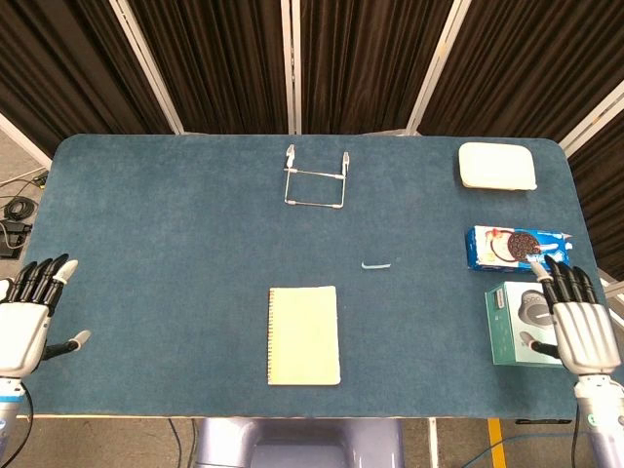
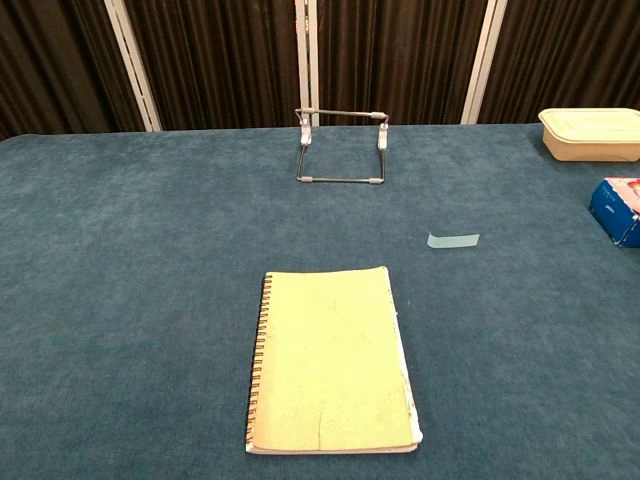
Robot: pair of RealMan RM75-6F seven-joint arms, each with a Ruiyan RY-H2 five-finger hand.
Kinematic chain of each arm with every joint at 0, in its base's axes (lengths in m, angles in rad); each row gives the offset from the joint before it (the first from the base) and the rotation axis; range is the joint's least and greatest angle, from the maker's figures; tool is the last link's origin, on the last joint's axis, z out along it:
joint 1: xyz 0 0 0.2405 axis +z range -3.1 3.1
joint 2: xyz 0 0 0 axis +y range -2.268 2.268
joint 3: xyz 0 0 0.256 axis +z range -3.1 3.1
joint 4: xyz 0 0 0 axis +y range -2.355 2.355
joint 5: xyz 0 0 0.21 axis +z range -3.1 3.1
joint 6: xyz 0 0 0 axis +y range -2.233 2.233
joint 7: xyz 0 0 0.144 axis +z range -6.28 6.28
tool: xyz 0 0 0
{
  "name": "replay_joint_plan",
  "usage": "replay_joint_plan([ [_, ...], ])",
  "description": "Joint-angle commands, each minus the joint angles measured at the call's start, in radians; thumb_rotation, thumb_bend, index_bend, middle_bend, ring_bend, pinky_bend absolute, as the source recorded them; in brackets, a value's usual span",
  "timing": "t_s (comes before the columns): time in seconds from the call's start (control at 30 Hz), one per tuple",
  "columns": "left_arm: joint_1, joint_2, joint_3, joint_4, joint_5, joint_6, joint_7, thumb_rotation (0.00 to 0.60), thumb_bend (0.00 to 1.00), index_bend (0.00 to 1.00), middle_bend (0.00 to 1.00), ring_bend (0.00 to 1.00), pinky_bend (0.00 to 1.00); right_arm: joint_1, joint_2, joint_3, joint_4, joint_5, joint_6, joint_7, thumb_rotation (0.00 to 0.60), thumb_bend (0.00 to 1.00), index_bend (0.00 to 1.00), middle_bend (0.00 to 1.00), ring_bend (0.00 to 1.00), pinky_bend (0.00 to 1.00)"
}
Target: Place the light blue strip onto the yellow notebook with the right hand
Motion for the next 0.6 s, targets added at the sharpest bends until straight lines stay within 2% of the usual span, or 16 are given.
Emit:
replay_joint_plan([
  [0.03,-0.009,-0.011,-0.007,0.013,-0.014,-0.013,0.009,0.6,0.0,0.0,0.0,0.0,0.0,0.1,-0.011,0.043,0.039,0.048,-0.133,0.001,0.6,0.0,0.03,0.0,0.0,0.0],
  [0.2,-0.017,-0.025,-0.018,0.028,-0.035,-0.025,0.02,0.6,0.0,0.0,0.0,0.0,0.0,0.2,-0.045,0.081,0.087,0.093,-0.259,-0.003,0.6,0.0,0.14,0.0,0.0,0.0],
  [0.27,-0.025,-0.035,-0.028,0.042,-0.058,-0.04,0.027,0.6,0.0,0.0,0.0,0.0,0.0,0.288,-0.093,0.107,0.135,0.127,-0.372,0.002,0.6,0.01,0.21,0.0,0.0,0.0],
  [0.33,-0.03,-0.042,-0.035,0.051,-0.076,-0.05,0.032,0.6,0.0,0.0,0.0,0.0,0.0,0.343,-0.139,0.125,0.181,0.156,-0.432,0.009,0.6,0.04,0.28,0.0,0.0,0.0],
  [0.47,-0.037,-0.051,-0.043,0.063,-0.1,-0.064,0.041,0.6,0.0,0.0,0.0,0.0,0.0,0.415,-0.214,0.138,0.258,0.185,-0.501,0.016,0.6,0.14,0.38,0.0,0.0,0.0],
  [0.6,-0.042,-0.058,-0.048,0.071,-0.12,-0.075,0.049,0.6,0.0,0.0,0.0,0.0,0.0,0.473,-0.287,0.138,0.336,0.207,-0.551,0.003,0.6,0.18,0.42,0.0,0.0,0.0],
])
